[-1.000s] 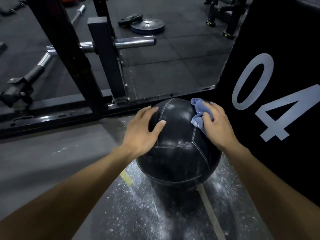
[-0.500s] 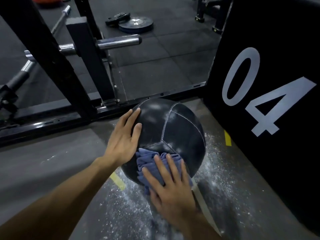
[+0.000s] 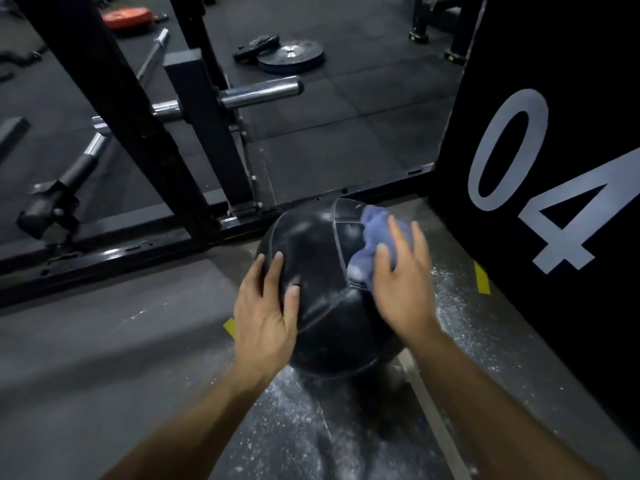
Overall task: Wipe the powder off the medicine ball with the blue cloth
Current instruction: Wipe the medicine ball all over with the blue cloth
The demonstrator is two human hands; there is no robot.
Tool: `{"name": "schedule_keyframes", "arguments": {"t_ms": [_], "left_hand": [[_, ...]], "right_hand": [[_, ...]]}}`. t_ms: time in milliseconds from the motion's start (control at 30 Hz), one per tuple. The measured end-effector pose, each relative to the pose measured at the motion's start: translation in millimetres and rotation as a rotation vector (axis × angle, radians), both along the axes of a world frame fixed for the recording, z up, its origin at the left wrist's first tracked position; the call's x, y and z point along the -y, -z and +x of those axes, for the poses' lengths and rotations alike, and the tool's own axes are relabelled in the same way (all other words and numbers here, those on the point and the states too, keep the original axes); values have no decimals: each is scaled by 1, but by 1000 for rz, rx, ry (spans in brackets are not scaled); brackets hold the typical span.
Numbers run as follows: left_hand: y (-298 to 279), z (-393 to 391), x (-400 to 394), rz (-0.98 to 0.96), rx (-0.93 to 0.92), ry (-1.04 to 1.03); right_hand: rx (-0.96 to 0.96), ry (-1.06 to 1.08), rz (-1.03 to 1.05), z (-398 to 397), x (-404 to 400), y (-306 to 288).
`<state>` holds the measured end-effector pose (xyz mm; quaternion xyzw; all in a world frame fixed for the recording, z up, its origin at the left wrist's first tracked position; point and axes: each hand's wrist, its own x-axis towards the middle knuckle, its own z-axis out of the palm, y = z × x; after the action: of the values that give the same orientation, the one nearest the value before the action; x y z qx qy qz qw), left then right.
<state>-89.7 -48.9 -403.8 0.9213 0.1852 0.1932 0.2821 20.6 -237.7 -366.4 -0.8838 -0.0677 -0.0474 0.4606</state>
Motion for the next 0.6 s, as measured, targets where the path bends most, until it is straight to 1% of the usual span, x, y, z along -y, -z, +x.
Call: {"name": "schedule_keyframes", "arguments": {"t_ms": [33,67,100,167,267,333,400,467,533,600], "left_hand": [[-3,-5,6,5,-20,2],[-7,-10,10,-1,-44,8],[-11,-16,14,-14,-70,9],[-20,-30,16,-26,-100,-7],[-42,-29,8,-64,-36,-29],[-55,-9,2,-45,1,18],[-61,16,1,41,-25,116],[-62,31,9,91,-101,188],[-56,28,12,127,-136,209],[-50,17,11,156,-123,211]], "right_hand": [[-123,31,74,11,0,-8],[-176,35,72,18,1,-14],[-162,23,15,17,4,-16],[-38,-33,-162,2,14,-11],[100,-79,-248,-35,35,6],[138,-93,-297,-59,42,16],[178,-124,-279,-83,45,25],[193,-148,-224,-102,45,34],[194,-151,-190,-110,43,37],[191,-146,-170,-110,40,34]]}}
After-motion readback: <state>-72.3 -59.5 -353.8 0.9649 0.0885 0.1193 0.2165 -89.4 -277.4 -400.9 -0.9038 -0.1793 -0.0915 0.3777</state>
